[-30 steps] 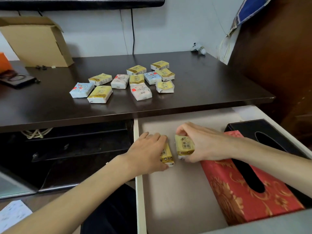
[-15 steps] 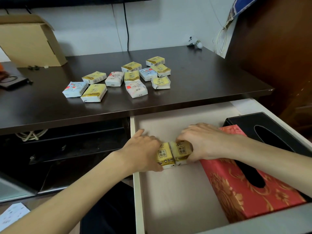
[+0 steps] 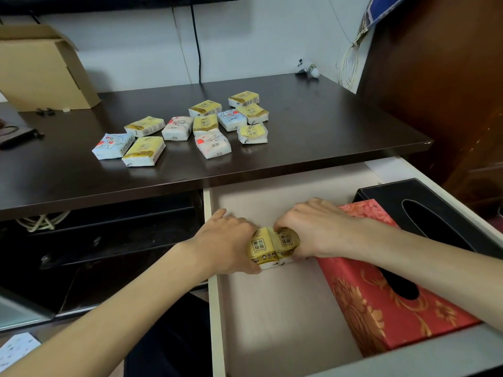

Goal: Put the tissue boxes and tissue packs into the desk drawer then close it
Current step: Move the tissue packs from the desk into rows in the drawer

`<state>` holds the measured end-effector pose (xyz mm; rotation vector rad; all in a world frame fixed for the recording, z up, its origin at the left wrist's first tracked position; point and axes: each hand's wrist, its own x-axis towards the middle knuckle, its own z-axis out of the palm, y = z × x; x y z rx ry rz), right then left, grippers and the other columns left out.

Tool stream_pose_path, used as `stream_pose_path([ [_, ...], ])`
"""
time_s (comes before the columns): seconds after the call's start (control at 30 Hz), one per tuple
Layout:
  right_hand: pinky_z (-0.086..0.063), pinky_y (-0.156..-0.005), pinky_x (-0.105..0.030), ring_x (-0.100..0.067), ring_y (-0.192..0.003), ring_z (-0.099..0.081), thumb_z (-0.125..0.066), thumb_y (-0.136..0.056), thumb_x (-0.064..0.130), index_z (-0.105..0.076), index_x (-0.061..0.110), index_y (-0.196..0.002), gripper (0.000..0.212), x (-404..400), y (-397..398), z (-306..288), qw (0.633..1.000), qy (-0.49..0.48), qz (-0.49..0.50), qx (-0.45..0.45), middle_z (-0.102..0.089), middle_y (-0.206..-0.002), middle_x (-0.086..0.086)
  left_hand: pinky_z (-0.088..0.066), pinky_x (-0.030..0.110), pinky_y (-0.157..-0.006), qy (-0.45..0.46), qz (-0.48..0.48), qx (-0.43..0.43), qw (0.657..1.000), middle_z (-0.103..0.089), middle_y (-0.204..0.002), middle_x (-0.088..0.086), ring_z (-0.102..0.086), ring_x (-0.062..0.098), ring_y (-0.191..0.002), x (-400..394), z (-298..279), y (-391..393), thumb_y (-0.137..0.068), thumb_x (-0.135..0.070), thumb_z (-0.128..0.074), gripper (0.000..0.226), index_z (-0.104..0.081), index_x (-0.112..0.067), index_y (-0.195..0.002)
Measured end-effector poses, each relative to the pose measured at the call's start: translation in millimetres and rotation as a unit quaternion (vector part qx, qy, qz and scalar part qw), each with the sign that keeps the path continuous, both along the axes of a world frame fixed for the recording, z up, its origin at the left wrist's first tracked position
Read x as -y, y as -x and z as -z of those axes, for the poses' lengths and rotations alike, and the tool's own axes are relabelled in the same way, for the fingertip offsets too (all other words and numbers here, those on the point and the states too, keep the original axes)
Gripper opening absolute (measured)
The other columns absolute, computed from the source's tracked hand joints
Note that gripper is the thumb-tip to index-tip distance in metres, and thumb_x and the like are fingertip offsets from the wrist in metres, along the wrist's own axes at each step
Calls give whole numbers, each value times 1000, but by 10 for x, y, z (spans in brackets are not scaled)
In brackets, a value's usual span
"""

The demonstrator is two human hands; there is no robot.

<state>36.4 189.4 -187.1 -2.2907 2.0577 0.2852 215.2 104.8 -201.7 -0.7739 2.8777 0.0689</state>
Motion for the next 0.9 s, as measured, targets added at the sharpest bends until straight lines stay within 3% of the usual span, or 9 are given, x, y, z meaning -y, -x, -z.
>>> stream_pose_path([
  [0.1, -53, -72, -35, -18, -82, -65, -78, -69, 48, -63, 32, -92, 32, 0, 7, -55, 999, -29, 16, 30, -66, -85, 10, -27, 42, -111, 11, 5, -7, 1000, -63, -103, -8, -58, 17, -101, -14, -36, -20, -70, -69, -66, 52, -56, -33, -106],
  [0.23, -55, -86, -38, -15, -105, -66, -70, -74, 70, -68, 38, -121, 57, 5, 91, -247, 990, 10, 65, 123, -72, -114, 15, -44, 41, -95, 44, -5, -52, 998, -63, -112, -7, -58, 19, -107, 20, -226, -57, -73, -75, -56, 65, -59, -29, -118],
  [0.3, -57, -89, -40, -7, -102, -69, -63, -81, 70, -73, 38, -112, 46, 58, 168, -377, 978, 84, 73, 177, -75, -108, 18, -51, 41, -87, 35, -32, -113, 992, -65, -116, -12, -60, 16, -108, 111, -400, -96, -77, -75, -50, 62, -60, -34, -123],
  [0.37, -58, -87, -39, -1, -91, -71, -62, -84, 63, -78, 36, -97, 34, 159, 244, -530, 955, 144, 89, 244, -77, -92, 20, -53, 40, -82, 26, -60, -185, 981, -68, -108, -18, -64, 11, -101, 248, -586, -141, -82, -67, -53, 46, -65, -37, -114],
  [0.5, -57, -87, -36, -4, -84, -71, -70, -92, 34, -81, 27, -89, 13, 574, 409, -783, 911, 204, 96, 345, -78, -85, 13, -56, 39, -77, 11, -108, -267, 958, -69, -88, -18, -67, 7, -86, 662, -895, -126, -87, -48, -59, 24, -72, -34, -102],
  [0.6, -54, -83, -30, -5, -86, -70, -71, -94, 28, -82, 24, -91, 12, 1026, 515, -910, 897, 221, 108, 366, -78, -88, 11, -54, 37, -80, 23, -130, -270, 954, -67, -88, -16, -68, 12, -89, 1108, -1042, -25, -88, -41, -60, 22, -72, -30, -102],
  [0.73, -51, -85, -26, -8, -100, -68, -66, -97, 24, -81, 21, -99, 15, 1687, 611, -974, 899, 201, 116, 372, -77, -103, 8, -54, 40, -87, 52, -145, -271, 950, -73, -108, -7, -67, 18, -98, 1731, -1143, 84, -88, -29, -62, 24, -72, -24, -109],
  [0.83, -46, -76, -18, -12, -106, -66, -62, -99, 22, -80, 19, -107, 20, 2104, 632, -953, 909, 181, 104, 361, -74, -109, 7, -50, 42, -96, 47, -153, -211, 964, -67, -125, -2, -62, 20, -112, 2141, -1162, 57, -87, -26, -64, 34, -68, -22, -121],
  [0.9, -43, -78, -20, -14, -115, -63, -63, -100, 23, -76, 20, -119, 23, 2315, 625, -922, 926, 154, 86, 335, -68, -116, 9, -45, 39, -101, 21, -148, -149, 977, -60, -135, 1, -55, 22, -121, 2348, -1142, 0, -86, -27, -66, 44, -62, -19, -130],
])
